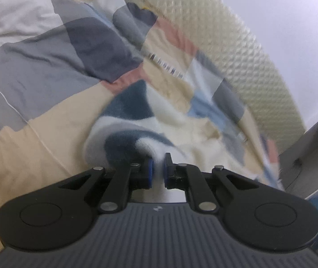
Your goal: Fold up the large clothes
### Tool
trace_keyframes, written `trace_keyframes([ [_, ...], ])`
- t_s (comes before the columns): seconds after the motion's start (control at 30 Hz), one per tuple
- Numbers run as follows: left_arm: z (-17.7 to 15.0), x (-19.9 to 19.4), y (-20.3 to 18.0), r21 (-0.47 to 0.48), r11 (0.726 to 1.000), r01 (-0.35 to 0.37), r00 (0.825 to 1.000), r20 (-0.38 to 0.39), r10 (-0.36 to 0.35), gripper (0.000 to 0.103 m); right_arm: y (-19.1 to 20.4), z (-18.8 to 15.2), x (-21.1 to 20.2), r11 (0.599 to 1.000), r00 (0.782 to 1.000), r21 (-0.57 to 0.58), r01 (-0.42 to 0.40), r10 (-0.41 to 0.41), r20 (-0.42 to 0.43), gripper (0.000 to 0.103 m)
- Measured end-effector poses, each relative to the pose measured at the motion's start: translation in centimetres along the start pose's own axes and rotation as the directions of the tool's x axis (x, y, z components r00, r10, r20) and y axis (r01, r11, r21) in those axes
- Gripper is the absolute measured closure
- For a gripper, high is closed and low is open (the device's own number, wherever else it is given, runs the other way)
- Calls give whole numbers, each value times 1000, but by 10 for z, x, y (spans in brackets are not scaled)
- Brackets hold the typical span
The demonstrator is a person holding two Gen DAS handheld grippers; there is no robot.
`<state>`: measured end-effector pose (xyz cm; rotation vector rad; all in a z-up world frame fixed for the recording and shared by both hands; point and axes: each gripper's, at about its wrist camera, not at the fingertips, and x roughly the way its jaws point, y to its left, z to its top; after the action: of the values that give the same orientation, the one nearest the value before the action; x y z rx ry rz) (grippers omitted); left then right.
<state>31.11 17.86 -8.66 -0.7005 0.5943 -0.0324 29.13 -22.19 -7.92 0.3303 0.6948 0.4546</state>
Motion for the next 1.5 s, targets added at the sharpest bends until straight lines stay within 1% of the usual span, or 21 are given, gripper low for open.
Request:
trace_keyframes([
  [0.13, -6, 15, -3, 73, 989, -129, 988, -76, 134, 92, -9, -11, 15, 998, 997, 37, 43, -40, -73, 91],
  [0.23, -13, 22, -4, 139, 974, -181, 975, -104, 196, 90, -9, -15, 18, 998, 996, 55, 30, -25, -87, 89],
  [0.27, -14, 22, -4, 131, 975, -182, 975, -106, 196, 86, -8, -16, 18, 998, 996, 61, 22, -16, -88, 88],
  [0.3, -16, 21, -1, 108, 979, -173, 976, -116, 185, 72, -7, -16, 17, 998, 996, 63, 13, -7, -88, 85],
  [0.33, -16, 20, 0, 80, 984, -162, 977, -126, 171, 65, -6, -16, 16, 998, 997, 65, 8, -2, -81, 78],
  [0.37, -17, 18, 1, 52, 988, -146, 980, -131, 151, 53, -5, -16, 16, 998, 997, 69, 7, -2, -75, 66],
  [0.4, -19, 13, 1, 29, 990, -134, 983, -124, 137, 51, -5, -17, 15, 997, 997, 73, 5, 0, -73, 57],
  [0.43, -20, 10, -2, 21, 991, -133, 984, -116, 134, 51, -5, -18, 14, 997, 997, 76, 3, 3, -76, 54],
  [0.5, -23, 2, -11, 45, 989, -144, 984, -96, 148, 50, -6, -20, 14, 996, 996, 87, -4, 11, -86, 54],
  [0.6, -32, -14, -31, 133, 975, -176, 982, -47, 184, 50, -13, -20, 9, 989, 997, 145, -12, 23, -75, 54],
  [0.77, -55, -28, -56, 243, 961, -131, 987, -62, 150, 50, -18, -12, -6, 979, 998, 193, -67, 69, -2, 54],
  [0.87, -72, -27, -68, 297, 948, -116, 985, -85, 147, 50, -12, -17, 1, 979, 995, 183, -84, 92, -38, 48],
  [0.93, -81, -22, -73, 335, 934, -121, 983, -93, 160, 50, -7, -22, 10, 984, 993, 162, -70, 85, -86, 48],
  [1.03, -91, -13, -77, 391, 910, -139, 976, -101, 193, 50, 0, -32, 28, 994, 986, 112, -19, 38, -162, 50],
  [1.07, -92, -11, -77, 399, 906, -144, 974, -102, 200, 50, 3, -35, 33, 996, 985, 90, -10, 26, -172, 54],
  [1.1, -92, -9, -77, 401, 904, -147, 973, -105, 204, 50, 5, -35, 36, 997, 985, 72, -5, 18, -173, 66],
  [1.17, -93, -10, -77, 403, 903, -148, 973, -106, 207, 50, 9, -32, 38, 999, 985, 53, -9, 18, -171, 81],
  [1.23, -93, -14, -77, 401, 905, -141, 975, -103, 197, 50, 11, -28, 34, 999, 987, 43, -14, 21, -162, 92],
  [1.33, -90, -15, -78, 386, 916, -107, 980, -117, 164, 50, 15, -20, 18, 1000, 995, -9, -4, 3, -98, 94],
  [1.43, -90, -15, -82, 382, 922, -58, 983, -142, 120, 50, 12, -10, 2, 1000, 1000, 6, -11, 11, -25, 94],
  [1.5, -95, -12, -86, 400, 916, -43, 981, -158, 115, 50, 6, -6, -3, 1000, 1000, 24, 9, -9, -6, 94],
])
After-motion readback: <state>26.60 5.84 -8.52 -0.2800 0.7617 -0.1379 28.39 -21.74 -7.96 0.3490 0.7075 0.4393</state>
